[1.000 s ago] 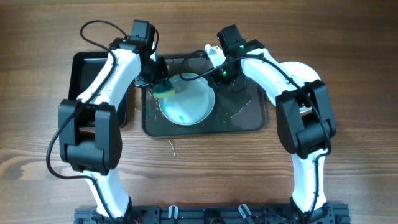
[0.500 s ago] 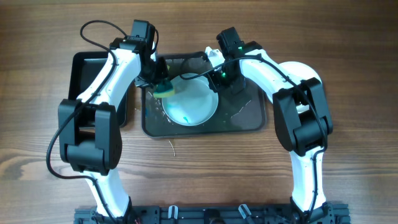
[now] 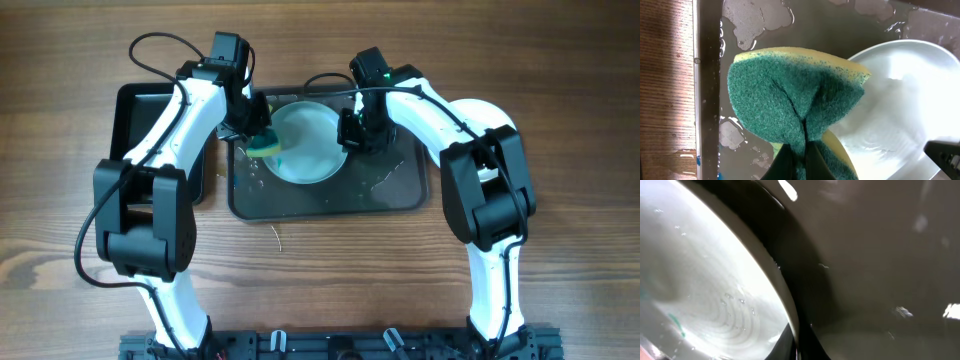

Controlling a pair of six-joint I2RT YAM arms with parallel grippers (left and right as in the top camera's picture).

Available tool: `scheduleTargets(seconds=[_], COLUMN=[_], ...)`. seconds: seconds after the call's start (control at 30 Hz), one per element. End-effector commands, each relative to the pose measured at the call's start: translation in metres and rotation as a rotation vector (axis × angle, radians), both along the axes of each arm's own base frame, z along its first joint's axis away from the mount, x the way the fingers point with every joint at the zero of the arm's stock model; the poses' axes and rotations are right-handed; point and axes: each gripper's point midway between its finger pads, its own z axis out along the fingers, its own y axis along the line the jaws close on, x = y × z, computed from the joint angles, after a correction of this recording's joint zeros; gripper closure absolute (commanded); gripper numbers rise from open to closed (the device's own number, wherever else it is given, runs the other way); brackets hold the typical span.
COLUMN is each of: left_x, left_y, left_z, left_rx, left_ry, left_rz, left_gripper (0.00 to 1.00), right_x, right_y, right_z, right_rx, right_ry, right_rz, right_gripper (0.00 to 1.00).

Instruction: Clean dirty plates on tray and stack at the side

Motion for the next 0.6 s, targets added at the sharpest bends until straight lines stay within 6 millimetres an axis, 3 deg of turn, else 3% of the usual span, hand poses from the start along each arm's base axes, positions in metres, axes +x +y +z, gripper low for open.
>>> scheduleTargets(seconds=[0.0, 0.13, 0.37, 0.57], left_x=[0.007, 0.005, -0.005, -0.02], left_y=[-0.005, -0.018, -0.051, -0.041], left_z=[0.019, 0.017, -0.004, -0.023], left_rx=[-0.01, -0.014, -0.018, 0.128], left_ry=[-0.052, -0.058, -0.072, -0.066], left_rz=[0.004, -0.02, 0.003, 0.119], left_gripper=[0.96, 0.96, 0.96, 0.96], right_x=[0.002, 0.002, 0.003, 0.004], right_y=[-0.029, -0.029, -0.029, -0.028], right_z=[-0.017, -0.017, -0.017, -0.017], right_rx=[-0.177, -0.179, -0.176, -0.172], right_ry=[0.03, 0.024, 0.014, 0.01], right_rz=[-0.208, -0.199, -0.171, -0.157], right_gripper=[0.96, 0.96, 0.96, 0.96])
